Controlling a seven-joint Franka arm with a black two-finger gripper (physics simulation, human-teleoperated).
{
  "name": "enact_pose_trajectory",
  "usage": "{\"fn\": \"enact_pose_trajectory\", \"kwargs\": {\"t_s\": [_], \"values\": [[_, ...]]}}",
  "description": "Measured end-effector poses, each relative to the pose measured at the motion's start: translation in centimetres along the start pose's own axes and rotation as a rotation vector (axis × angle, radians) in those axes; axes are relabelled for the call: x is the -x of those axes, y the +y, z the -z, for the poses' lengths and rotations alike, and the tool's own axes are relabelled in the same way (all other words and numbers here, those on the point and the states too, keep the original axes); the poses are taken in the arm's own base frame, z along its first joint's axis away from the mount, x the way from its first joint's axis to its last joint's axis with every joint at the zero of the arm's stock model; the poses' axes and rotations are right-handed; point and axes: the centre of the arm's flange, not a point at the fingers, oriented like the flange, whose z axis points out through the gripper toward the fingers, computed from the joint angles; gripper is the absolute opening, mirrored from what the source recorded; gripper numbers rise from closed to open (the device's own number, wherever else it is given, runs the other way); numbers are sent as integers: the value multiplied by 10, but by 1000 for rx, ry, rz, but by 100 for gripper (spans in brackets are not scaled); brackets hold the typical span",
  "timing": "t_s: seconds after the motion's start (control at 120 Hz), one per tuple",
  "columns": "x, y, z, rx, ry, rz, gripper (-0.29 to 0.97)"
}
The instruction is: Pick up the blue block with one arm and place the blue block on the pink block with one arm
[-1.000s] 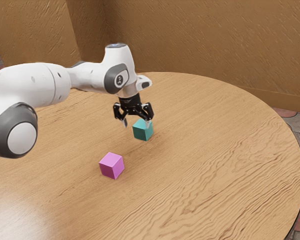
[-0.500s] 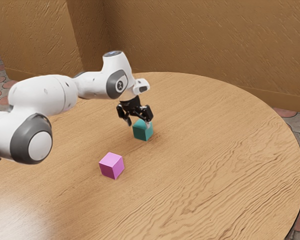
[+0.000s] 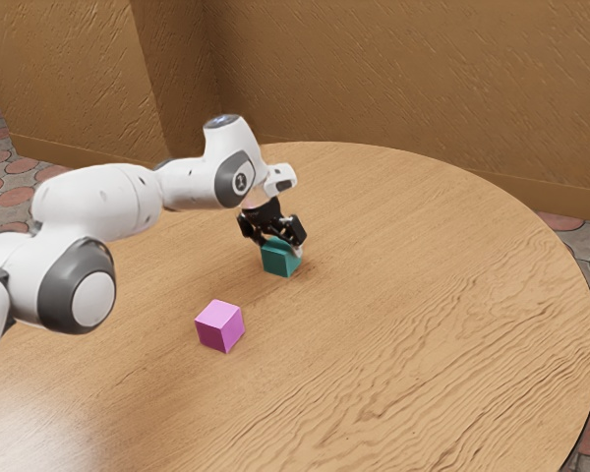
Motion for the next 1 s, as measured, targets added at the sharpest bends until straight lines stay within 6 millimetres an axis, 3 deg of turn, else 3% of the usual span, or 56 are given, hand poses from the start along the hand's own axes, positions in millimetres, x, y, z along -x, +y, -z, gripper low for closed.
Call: {"fn": "enact_pose_trajectory", "kwargs": {"t_s": [0.3, 0.5, 0.575, 0.642, 0.717, 0.775, 0.817, 0.875, 1.0], "values": [[2, -4, -15, 19, -3, 9, 68], [3, -6, -4, 13, 4, 6, 36], [10, -1, 18, 9, 0, 4, 32], [34, 11, 72, 1, -10, 6, 33], [97, 36, 137, -4, -38, 8, 35], [147, 49, 169, -17, -56, 9, 36], [182, 51, 179, -24, -77, 20, 36], [216, 50, 182, -31, -100, 42, 36], [235, 41, 164, -37, -147, 92, 37]]}}
